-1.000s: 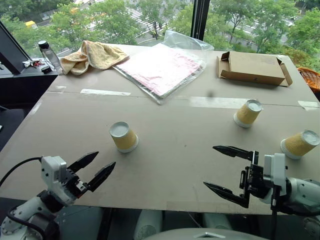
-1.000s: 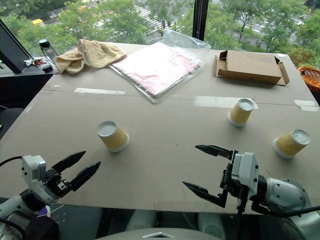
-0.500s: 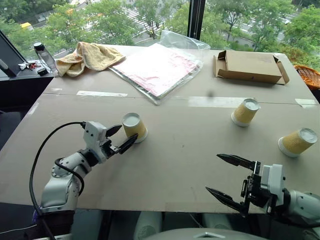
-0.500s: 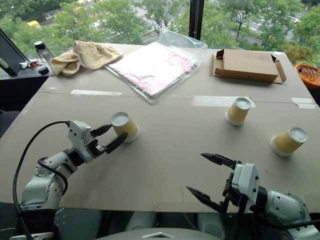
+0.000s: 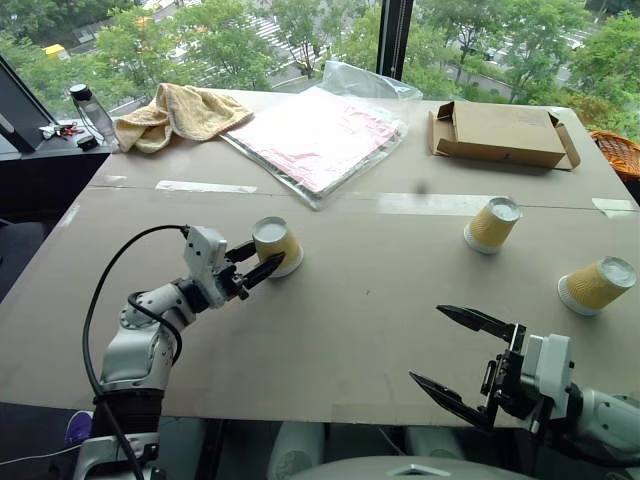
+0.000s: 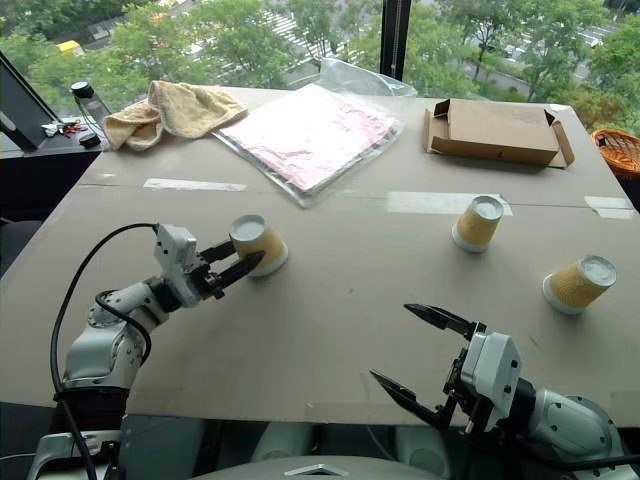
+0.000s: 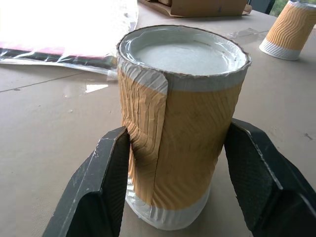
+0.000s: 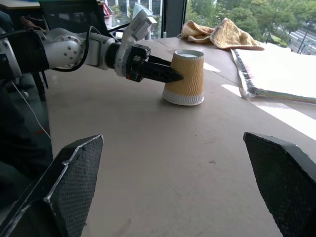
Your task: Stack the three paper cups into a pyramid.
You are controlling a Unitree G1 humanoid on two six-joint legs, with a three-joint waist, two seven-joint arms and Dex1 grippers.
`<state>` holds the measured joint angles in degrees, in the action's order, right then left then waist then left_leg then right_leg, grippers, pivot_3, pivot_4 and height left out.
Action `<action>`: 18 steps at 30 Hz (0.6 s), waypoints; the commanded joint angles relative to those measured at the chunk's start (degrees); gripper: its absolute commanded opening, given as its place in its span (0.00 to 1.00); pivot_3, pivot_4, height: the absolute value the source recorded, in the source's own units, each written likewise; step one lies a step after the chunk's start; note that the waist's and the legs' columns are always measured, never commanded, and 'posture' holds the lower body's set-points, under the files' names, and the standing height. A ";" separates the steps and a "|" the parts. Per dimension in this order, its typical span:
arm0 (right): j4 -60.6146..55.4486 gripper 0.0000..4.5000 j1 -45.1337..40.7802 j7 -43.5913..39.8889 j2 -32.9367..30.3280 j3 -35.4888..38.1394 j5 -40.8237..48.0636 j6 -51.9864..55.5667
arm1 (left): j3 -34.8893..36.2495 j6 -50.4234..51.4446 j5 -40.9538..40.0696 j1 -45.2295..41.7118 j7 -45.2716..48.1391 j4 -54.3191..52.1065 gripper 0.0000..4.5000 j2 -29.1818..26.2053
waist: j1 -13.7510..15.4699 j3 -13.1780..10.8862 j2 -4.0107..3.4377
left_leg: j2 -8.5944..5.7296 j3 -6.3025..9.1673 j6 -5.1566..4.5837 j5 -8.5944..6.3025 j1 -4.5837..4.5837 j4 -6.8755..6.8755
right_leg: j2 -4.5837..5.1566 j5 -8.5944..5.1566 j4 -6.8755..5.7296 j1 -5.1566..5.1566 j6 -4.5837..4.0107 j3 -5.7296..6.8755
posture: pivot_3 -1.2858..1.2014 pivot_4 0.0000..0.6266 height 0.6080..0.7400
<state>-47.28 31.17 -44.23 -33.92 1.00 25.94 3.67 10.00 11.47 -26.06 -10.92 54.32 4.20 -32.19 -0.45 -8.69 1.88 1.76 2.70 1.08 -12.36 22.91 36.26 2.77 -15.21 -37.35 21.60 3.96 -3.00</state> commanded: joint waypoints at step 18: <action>-7.46 1.00 7.84 9.29 4.28 0.15 -7.14 -0.52 | -15.58 -6.69 7.72 -17.21 12.76 16.24 0.56 6.19 | -0.18 -0.07 -0.09 | -0.03 0.03 0.00 0.00 0.03 0.00 | -0.04 -0.05 0.00 0.01 0.09 0.00 | 0.52 0.24 1.00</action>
<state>-51.95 38.41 -35.89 -30.10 1.07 18.99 3.51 -5.48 6.94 -19.45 -27.17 66.84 19.27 -26.13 -0.63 -8.76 1.80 1.74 2.73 1.08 -12.36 22.94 36.26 2.74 -15.26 -37.35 21.60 4.05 -3.01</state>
